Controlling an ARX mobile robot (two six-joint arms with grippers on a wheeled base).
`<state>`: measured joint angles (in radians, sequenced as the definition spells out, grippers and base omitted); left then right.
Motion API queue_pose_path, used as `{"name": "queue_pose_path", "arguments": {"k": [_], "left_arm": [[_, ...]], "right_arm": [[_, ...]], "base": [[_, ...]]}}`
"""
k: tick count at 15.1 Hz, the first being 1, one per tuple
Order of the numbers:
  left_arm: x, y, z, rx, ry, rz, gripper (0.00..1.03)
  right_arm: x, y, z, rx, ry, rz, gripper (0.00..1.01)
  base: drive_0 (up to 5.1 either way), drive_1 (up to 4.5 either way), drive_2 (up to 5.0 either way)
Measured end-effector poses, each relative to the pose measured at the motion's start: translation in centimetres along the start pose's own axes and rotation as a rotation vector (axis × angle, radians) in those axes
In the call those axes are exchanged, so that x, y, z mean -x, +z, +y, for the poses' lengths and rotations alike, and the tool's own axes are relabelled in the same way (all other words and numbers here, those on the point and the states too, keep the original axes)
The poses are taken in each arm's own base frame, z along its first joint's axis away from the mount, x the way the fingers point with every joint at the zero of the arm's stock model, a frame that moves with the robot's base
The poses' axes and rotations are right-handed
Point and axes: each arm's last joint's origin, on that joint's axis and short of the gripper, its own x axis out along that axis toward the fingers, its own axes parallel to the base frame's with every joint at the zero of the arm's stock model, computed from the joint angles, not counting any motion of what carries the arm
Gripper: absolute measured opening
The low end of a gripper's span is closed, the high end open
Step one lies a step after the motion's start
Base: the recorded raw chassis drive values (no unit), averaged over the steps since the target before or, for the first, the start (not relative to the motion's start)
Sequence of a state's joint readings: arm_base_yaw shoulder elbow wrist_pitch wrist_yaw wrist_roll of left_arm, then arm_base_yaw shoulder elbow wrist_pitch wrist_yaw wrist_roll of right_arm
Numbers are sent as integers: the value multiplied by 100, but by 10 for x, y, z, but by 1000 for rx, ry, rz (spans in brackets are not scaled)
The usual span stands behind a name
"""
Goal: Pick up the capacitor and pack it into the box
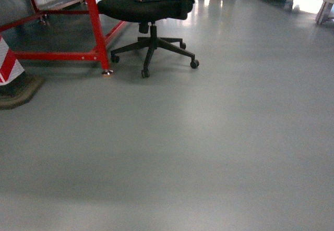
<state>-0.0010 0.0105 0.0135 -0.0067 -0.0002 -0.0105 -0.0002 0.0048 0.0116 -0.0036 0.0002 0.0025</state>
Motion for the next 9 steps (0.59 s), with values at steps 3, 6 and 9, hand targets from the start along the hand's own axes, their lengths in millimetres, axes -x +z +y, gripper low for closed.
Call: {"name": "queue_pose_path", "arguments": {"k": [3,6,9], "left_arm": [[0,0,0,0,0,0,44],[0,0,0,0,0,-2,44],[0,0,0,0,0,0,44]], "right_arm": [[0,0,0,0,0,3,98],[0,0,0,0,0,1,98],[0,0,0,0,0,2,98]], "base": [[-508,237,237],[-514,232,232],[-495,250,250]]}}
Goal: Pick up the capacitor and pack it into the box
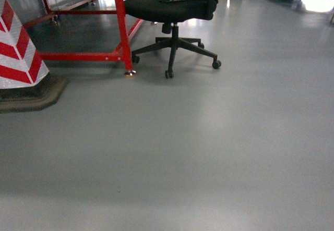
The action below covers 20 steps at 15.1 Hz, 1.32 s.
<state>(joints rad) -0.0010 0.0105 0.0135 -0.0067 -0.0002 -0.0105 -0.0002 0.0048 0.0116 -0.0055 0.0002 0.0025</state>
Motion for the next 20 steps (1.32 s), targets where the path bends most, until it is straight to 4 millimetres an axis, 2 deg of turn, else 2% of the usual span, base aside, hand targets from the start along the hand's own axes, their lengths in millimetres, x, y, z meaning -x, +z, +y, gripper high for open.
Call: {"name": "queue_pose_path", "arguments": {"k": [20], "left_arm": [[0,0,0,0,2,-2,44]], "right_arm": [[0,0,0,0,0,-5,98]], "base": [[-501,244,244]]}}
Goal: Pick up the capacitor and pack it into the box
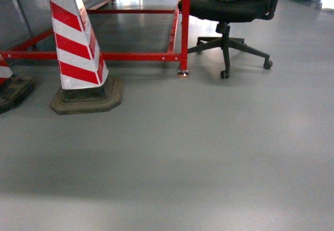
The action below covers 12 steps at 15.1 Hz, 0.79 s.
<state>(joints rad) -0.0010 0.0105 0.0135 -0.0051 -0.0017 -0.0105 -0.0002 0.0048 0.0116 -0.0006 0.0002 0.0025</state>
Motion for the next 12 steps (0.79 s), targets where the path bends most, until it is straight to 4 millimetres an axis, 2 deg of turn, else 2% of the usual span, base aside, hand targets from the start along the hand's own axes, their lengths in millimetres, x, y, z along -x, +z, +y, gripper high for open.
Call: {"name": "queue_pose_path", "arguments": {"k": [12], "left_arm": [[0,0,0,0,-1,0,44]], "right_arm": [[0,-1,0,0,-1,6,98]], "base": [[-500,246,246]]}}
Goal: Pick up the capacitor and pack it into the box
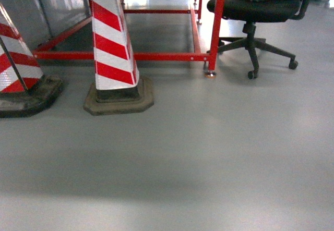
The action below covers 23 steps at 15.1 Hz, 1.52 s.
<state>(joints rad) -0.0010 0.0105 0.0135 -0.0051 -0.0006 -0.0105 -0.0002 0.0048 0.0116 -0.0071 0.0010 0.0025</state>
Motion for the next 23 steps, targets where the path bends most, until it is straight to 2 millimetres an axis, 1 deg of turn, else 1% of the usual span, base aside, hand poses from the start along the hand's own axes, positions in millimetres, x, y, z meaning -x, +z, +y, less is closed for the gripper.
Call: {"name": "queue_pose_path", "arguments": {"k": [10,15,23], "left_arm": [[0,0,0,0,0,2,44],[0,0,0,0,1,1,44],[0,0,0,0,0,3,44]], "right_arm": [[0,0,0,0,0,0,98],[0,0,0,0,4,-2,98],[0,0,0,0,3,-2,98]], "base": [[-505,241,241],[0,0,0],[-2,412,-415]]}}
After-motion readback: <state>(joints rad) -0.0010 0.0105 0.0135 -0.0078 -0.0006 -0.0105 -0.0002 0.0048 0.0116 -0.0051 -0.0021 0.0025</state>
